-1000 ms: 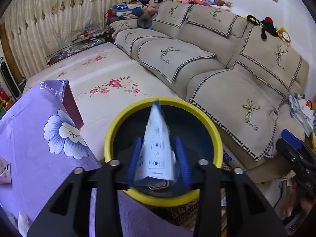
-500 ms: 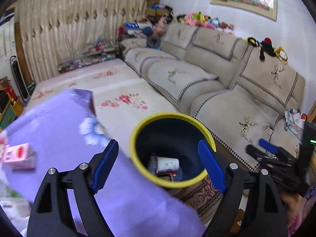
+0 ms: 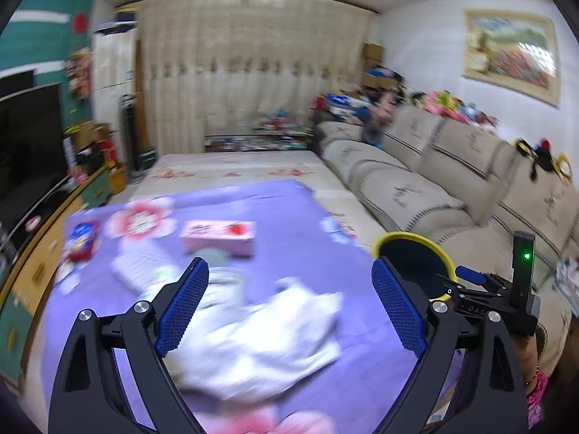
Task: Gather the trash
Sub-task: 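Move the right tool back to the white towel and grasp it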
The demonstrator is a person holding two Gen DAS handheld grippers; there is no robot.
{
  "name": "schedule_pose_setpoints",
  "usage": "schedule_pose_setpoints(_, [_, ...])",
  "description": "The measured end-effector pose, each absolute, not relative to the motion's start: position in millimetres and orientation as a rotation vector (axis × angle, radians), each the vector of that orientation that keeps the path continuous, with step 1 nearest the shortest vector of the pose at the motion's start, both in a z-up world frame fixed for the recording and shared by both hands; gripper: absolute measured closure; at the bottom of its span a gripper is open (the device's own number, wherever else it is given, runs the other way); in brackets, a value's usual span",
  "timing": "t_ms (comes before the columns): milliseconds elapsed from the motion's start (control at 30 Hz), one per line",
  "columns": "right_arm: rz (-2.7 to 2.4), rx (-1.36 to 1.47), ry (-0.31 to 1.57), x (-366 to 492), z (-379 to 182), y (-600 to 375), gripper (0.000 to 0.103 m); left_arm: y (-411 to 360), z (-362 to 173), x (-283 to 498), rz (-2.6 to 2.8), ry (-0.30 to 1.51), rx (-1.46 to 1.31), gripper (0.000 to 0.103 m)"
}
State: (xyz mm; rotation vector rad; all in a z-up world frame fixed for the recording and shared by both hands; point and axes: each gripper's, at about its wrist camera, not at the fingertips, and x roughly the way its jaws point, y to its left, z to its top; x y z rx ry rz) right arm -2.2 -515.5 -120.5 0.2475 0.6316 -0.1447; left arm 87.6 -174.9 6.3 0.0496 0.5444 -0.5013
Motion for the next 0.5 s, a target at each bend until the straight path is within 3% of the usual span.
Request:
schedule_pose_setpoints(233, [0.077, 0.163, 0.666, 32.3, -112.9, -421.2, 0.023, -80.0, 3.2, 77.1, -0.346, 0.524, -0.025, 0.013])
schedule_pose_setpoints(500, [0.241, 0.026, 0.703, 53.2, -114.6, -329.9, 0.023, -50.4, -4.9, 82.0, -0.305, 0.524, -0.065, 0.013])
